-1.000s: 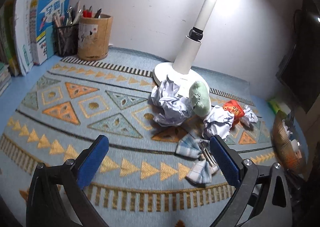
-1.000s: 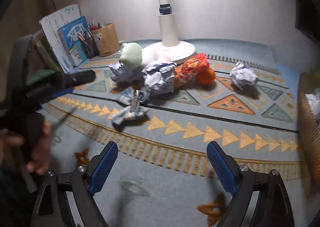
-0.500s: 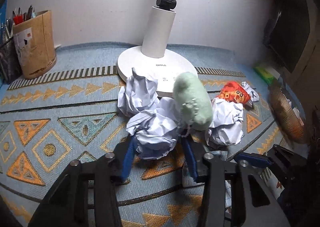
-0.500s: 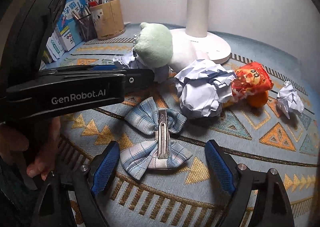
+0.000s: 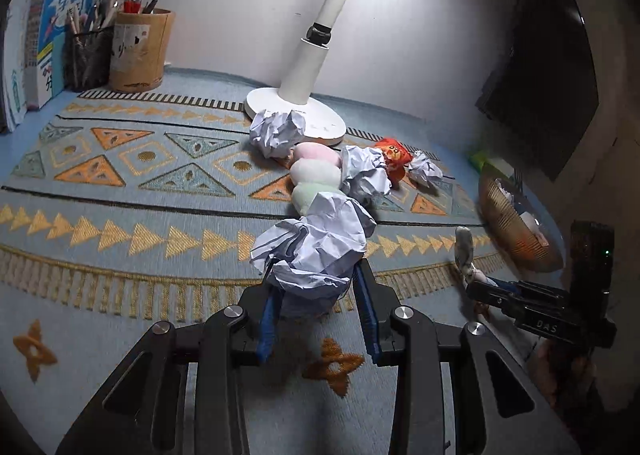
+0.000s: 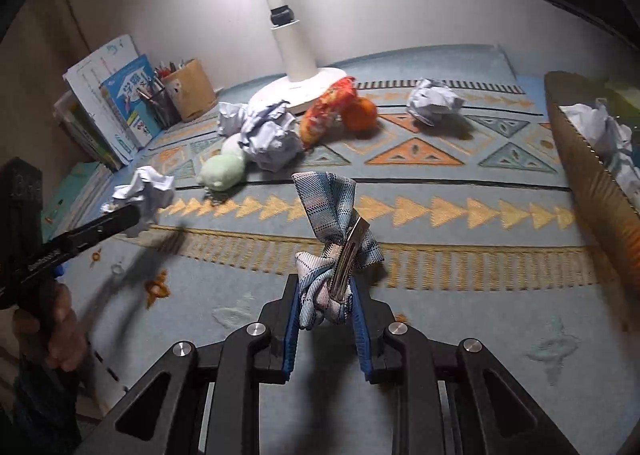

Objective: Organize objects
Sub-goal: 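Grasp the checked cloth clip with the right tool while the left grasps a paper ball, then lift the cloth clip and paper ball off the rug with both tools, then carry both items over the bowl and open both tools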

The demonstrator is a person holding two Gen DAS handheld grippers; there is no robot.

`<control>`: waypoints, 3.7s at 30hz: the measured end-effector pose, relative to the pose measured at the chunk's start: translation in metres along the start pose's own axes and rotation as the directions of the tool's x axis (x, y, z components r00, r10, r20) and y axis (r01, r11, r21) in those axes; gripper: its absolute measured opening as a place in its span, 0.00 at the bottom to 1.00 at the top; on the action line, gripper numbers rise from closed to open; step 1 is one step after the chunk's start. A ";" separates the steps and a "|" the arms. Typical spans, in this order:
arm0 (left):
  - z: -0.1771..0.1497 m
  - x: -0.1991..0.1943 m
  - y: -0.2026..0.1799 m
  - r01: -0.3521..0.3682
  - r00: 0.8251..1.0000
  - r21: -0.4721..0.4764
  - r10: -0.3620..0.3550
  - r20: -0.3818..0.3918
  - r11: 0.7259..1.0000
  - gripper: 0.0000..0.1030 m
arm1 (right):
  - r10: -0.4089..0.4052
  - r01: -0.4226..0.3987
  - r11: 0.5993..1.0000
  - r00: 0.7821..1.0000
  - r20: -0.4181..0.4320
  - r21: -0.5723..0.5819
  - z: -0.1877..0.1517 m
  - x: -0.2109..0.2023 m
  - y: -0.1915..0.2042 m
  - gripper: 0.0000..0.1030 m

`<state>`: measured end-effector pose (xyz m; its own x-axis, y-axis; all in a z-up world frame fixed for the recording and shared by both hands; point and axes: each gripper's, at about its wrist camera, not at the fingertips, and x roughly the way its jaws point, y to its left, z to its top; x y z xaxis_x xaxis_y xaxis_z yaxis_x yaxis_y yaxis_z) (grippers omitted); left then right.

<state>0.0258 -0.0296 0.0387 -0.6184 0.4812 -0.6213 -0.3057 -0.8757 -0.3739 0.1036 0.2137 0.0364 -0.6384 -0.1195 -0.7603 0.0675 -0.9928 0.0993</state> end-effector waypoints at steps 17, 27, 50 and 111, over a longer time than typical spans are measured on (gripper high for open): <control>-0.031 0.029 -0.057 -0.135 0.990 0.137 0.140 -0.028 0.981 0.31 | -0.064 0.061 0.995 0.997 -0.030 -0.077 -0.008 0.005 -0.003 0.62; -0.032 0.029 -0.058 -0.155 0.986 0.151 0.161 -0.030 0.976 0.33 | -0.132 0.130 0.991 0.991 -0.029 -0.042 -0.007 0.003 -0.008 0.75; -0.032 0.035 -0.061 -0.201 0.977 0.175 0.211 -0.041 0.964 0.37 | -0.145 0.144 0.989 0.989 -0.025 -0.026 -0.005 0.005 -0.009 0.61; -0.025 0.029 -0.096 -0.066 0.997 0.189 0.073 -0.033 0.980 0.34 | 0.154 -0.162 0.986 0.977 0.144 0.041 -0.016 -0.066 -0.035 0.22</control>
<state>0.0553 0.0694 0.0394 -0.6152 0.4170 -0.6690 -0.3957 -0.8973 -0.1955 0.1560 0.2563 0.0727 -0.7240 -0.2683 -0.6355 0.1383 -0.9590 0.2474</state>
